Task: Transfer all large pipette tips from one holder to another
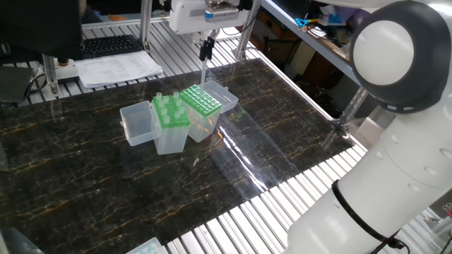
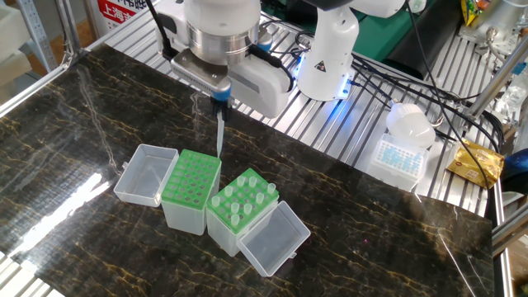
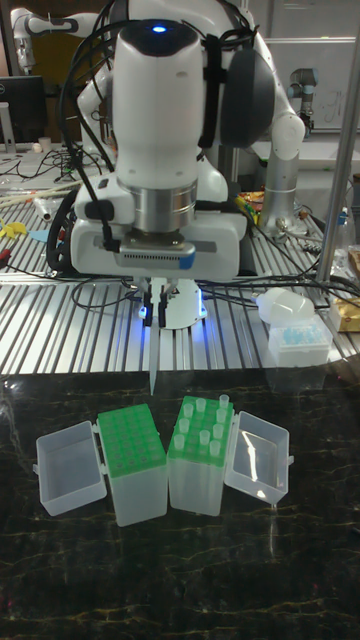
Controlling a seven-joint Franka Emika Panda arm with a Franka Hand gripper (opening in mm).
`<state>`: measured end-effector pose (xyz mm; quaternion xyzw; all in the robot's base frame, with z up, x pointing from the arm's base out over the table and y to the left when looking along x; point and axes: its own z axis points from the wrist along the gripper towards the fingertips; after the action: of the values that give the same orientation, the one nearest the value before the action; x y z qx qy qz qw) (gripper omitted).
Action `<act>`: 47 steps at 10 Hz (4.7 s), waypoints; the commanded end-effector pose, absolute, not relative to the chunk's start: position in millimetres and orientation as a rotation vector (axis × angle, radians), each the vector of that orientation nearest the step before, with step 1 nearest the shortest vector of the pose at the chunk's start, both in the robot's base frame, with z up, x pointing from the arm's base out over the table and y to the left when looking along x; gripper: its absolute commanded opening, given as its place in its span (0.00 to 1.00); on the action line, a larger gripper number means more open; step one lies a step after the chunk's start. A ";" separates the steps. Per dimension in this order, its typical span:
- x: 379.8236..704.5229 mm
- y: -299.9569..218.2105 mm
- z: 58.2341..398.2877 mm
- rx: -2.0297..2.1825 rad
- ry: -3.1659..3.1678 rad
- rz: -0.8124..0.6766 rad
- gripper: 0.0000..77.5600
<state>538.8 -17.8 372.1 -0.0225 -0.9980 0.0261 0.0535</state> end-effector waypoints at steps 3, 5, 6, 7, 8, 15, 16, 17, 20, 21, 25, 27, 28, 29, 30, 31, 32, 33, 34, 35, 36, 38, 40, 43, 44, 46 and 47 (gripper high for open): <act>533.4 -17.1 375.3 -0.506 -3.009 0.095 0.02; 528.0 -22.8 384.3 -0.455 -3.013 0.095 0.02; 526.1 -26.3 388.2 -0.422 -3.020 0.092 0.02; 525.6 -31.2 391.4 -0.382 -3.031 0.089 0.02; 527.4 -37.9 392.7 -0.343 -3.039 0.086 0.02; 544.0 -69.0 385.2 -0.183 -3.073 0.073 0.02; 546.7 -72.7 382.4 -0.164 -3.080 0.073 0.02; 547.4 -73.8 381.5 -0.157 -3.081 0.073 0.02; 544.7 -83.5 366.1 -0.139 -3.105 0.052 0.02; 545.3 -84.9 364.9 -0.135 -3.105 0.050 0.02; 541.5 -87.6 358.4 -0.124 -3.109 0.044 0.02; 535.8 -89.5 351.6 -0.124 -3.117 0.039 0.02; 535.0 -89.6 350.9 -0.123 -3.117 0.040 0.02; 534.5 -90.6 349.5 -0.116 -3.117 0.039 0.02; 533.6 -93.2 346.1 -0.105 -3.120 0.038 0.02; 532.8 -94.3 344.3 -0.103 -3.122 0.036 0.02; 530.1 -97.0 339.8 -0.099 -3.126 0.031 0.02; 528.9 -98.5 337.6 -0.095 -3.129 0.029 0.02; 528.1 -99.9 335.8 -0.094 -3.129 0.023 0.02; 528.1 -100.0 335.6 -0.095 -3.129 0.020 0.02; 528.4 -100.3 335.1 -0.094 -3.130 0.019 0.02; 528.9 -101.5 334.3 -0.088 -3.130 0.019 0.02; 529.8 -102.9 333.1 -0.082 -3.131 0.015 0.02; 528.8 -103.2 333.4 -0.093 -3.130 0.007 0.02; 528.0 -102.7 334.6 -0.100 -3.128 0.000 0.02; 526.9 -102.1 336.2 -0.099 -3.125 0.002 0.02; 526.8 -102.0 335.8 -0.099 -3.125 0.000 0.02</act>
<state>526.7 -102.0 334.4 -0.0315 -0.9995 0.0000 0.0086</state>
